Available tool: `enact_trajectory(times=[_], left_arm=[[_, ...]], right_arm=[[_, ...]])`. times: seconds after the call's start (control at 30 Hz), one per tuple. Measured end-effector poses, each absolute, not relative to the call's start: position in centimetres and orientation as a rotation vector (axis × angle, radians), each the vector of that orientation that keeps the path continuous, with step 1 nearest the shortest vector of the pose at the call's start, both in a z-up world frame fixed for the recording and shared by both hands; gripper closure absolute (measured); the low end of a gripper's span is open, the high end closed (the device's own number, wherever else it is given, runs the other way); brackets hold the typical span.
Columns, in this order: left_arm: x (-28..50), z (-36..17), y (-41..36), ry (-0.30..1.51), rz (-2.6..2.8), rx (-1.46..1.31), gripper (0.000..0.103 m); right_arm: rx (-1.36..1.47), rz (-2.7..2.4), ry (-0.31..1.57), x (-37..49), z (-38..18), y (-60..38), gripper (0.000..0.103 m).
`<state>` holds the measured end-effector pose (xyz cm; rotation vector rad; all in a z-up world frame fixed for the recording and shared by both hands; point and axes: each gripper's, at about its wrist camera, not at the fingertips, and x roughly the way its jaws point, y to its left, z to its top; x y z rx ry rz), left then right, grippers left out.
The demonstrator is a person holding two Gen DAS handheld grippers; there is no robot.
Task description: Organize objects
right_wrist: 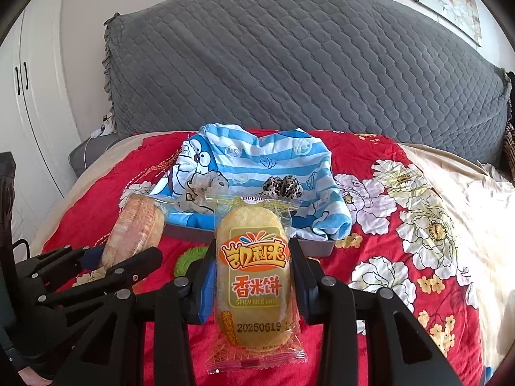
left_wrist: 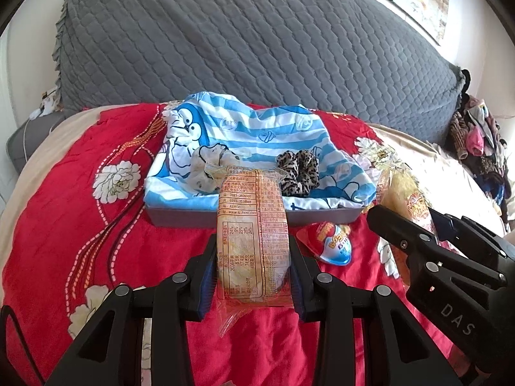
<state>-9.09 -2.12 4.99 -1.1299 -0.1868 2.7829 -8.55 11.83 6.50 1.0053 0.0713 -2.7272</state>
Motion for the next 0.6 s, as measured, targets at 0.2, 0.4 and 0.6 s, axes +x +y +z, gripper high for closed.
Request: enact_trajectory(times=[0.2, 0.4, 0.6], left_arm=[[-10.1, 4.7, -1.8, -0.192, 2.781, -1.129, 0.063], [-10.6, 4.6, -1.7, -0.189, 2.783, -1.131, 0.063], [-11.5, 4.5, -1.5, -0.185, 2.785, -1.131, 0.063]], right_arm=[[0.998, -2.727, 0.057, -9.1, 6.5, 12.0, 0.063], [0.986, -2.726, 0.051, -9.8, 6.6, 12.0, 0.063], [0.977, -2.732, 0.041, -10.4, 6.7, 12.3, 0.063]])
